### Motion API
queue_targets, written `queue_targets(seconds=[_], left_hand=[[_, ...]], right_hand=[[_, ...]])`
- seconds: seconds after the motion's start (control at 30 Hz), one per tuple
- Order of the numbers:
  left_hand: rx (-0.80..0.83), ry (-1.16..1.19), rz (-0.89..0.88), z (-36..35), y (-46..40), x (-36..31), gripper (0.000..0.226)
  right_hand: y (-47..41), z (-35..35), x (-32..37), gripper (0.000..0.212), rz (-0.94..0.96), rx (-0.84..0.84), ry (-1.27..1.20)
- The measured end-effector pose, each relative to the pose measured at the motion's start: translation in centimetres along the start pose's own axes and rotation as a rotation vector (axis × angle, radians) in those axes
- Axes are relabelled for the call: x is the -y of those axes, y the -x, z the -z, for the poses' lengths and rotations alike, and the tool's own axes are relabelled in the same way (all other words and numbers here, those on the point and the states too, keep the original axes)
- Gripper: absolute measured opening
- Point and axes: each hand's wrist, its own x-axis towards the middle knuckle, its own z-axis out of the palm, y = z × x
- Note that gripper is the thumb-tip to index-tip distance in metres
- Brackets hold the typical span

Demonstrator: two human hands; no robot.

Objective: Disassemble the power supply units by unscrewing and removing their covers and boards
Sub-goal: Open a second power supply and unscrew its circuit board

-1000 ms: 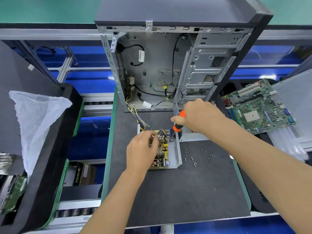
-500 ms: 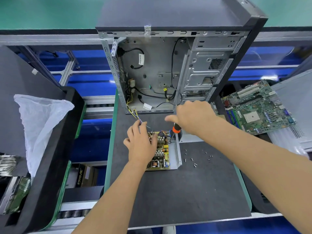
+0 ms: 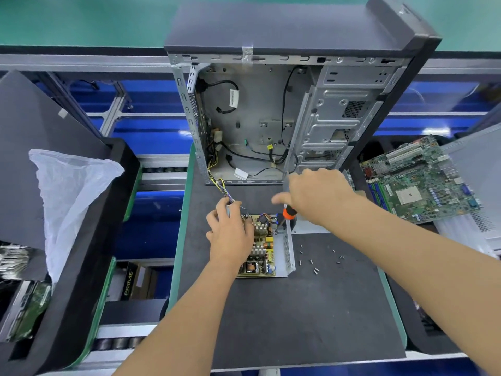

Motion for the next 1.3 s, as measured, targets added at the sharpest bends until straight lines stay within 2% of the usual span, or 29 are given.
queue_targets(seconds=[0.07,0.13,0.23,0.37,0.43,0.47,0.53,0.6,0.63,0.7,0.8,0.9,0.97,1.03,1.1,1.17,1.23,1.3], left_hand=[[-0.003,-0.003,0.003,0.0,0.0,0.0,0.043],[-0.004,-0.009,0.004,0.1,0.0,0.0,0.042],[-0.008,-0.024,-0.001,0.0,0.1,-0.1,0.042],[-0.009,-0.039,-0.002,0.1,0.1,-0.2,0.040],[-0.012,-0.046,-0.006,0.2,0.1,-0.2,0.041],[-0.014,-0.044,-0.010,0.2,0.1,-0.2,0.041],[-0.015,-0.042,-0.017,0.2,0.2,-0.2,0.040],[-0.016,-0.045,-0.017,0.3,0.2,-0.2,0.040],[-0.015,-0.051,-0.017,0.3,0.2,-0.2,0.040],[-0.013,-0.064,-0.014,0.3,0.2,-0.2,0.040],[-0.003,-0.080,-0.012,0.3,0.2,-0.2,0.041],[0.001,-0.081,-0.012,0.3,0.0,-0.3,0.041],[0.001,-0.070,-0.012,0.3,0.1,-0.3,0.041],[-0.003,-0.067,-0.014,0.4,0.2,-0.3,0.040],[-0.007,-0.067,-0.016,0.4,0.3,-0.2,0.039],[-0.009,-0.066,-0.016,0.3,0.3,-0.2,0.039],[-0.009,-0.069,-0.014,0.3,0.2,-0.1,0.039],[-0.008,-0.073,-0.011,0.2,0.2,-0.1,0.039]], right_hand=[[-0.2,-0.1,0.4,0.043,0.024,-0.060,-0.037],[-0.3,-0.3,0.1,0.030,0.062,-0.046,-0.178],[-0.6,-0.8,-0.9,0.032,0.134,0.045,-0.352],[-0.3,-0.9,-1.2,0.044,0.099,0.059,-0.502],[0.2,-0.7,-0.6,0.060,0.029,0.059,-0.470],[0.4,-0.5,-0.1,0.062,-0.029,0.022,-0.372],[0.4,-0.3,0.8,0.053,-0.089,-0.084,-0.107],[0.0,-0.4,1.6,0.033,-0.070,-0.155,-0.039],[-0.1,-0.5,1.7,0.024,-0.064,-0.176,-0.062],[-0.2,-0.4,1.2,0.030,-0.078,-0.162,-0.170],[-0.2,0.1,-0.1,0.040,-0.020,-0.047,-0.427],[-0.1,-0.1,-1.1,0.046,-0.005,0.090,-0.572],[0.2,0.0,-0.8,0.055,-0.053,0.142,-0.563],[0.5,0.2,0.0,0.057,-0.106,0.076,-0.320],[0.4,0.2,0.6,0.045,-0.071,-0.016,-0.062],[0.1,0.1,0.6,0.035,-0.048,-0.061,-0.106],[-0.1,-0.1,-0.1,0.027,-0.004,-0.046,-0.280],[-0.4,-0.2,-1.1,0.032,0.048,0.023,-0.479]])
